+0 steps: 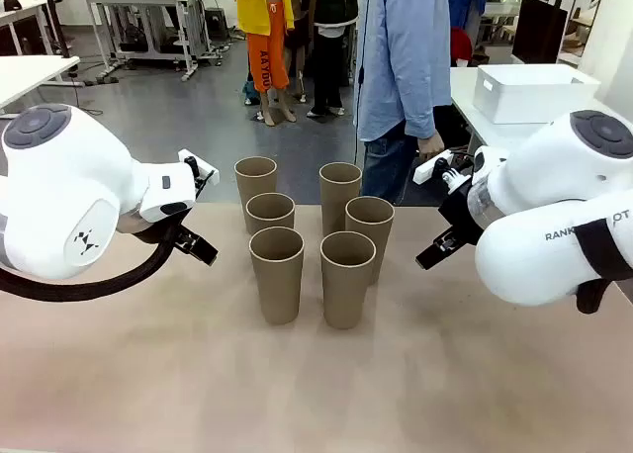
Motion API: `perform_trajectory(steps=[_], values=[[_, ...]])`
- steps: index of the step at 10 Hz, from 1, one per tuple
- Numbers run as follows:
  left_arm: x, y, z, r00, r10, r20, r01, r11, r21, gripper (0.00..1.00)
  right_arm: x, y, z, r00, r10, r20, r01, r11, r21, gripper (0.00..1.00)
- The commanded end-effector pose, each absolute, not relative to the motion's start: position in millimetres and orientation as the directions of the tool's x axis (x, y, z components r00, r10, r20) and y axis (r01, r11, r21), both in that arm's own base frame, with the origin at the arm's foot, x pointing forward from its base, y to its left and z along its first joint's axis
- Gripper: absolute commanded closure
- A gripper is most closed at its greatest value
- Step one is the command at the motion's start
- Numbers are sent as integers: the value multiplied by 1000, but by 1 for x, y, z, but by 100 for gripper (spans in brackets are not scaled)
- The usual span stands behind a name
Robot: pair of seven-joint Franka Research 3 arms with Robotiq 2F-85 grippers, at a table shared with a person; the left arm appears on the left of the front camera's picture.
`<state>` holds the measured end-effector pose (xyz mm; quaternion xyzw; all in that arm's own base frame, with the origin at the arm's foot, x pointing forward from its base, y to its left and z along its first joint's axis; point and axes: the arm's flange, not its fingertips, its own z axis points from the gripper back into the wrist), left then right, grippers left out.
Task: Stack the cups and store them in the basket.
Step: Pick up two Reusable plastic cups , one in each hand.
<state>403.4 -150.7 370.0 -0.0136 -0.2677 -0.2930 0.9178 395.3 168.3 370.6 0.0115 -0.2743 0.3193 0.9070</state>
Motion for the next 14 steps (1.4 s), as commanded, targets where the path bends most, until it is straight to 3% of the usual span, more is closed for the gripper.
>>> perform_trajectory(steps=[1,9,13,14], values=[[403,-151,370,685,-531,500,545,828,132,0,395,168,371,645,573,505,-586,796,-154,0],[403,-151,370,685,-530,500,545,828,132,0,395,168,371,645,574,505,-586,795,-155,0],[405,-101,474,655,-573,493,620,780,83,0,386,117,473,657,548,517,-605,793,-72,0],[398,-84,496,611,-635,472,702,710,47,0,380,92,490,631,562,535,-642,766,-48,0]])
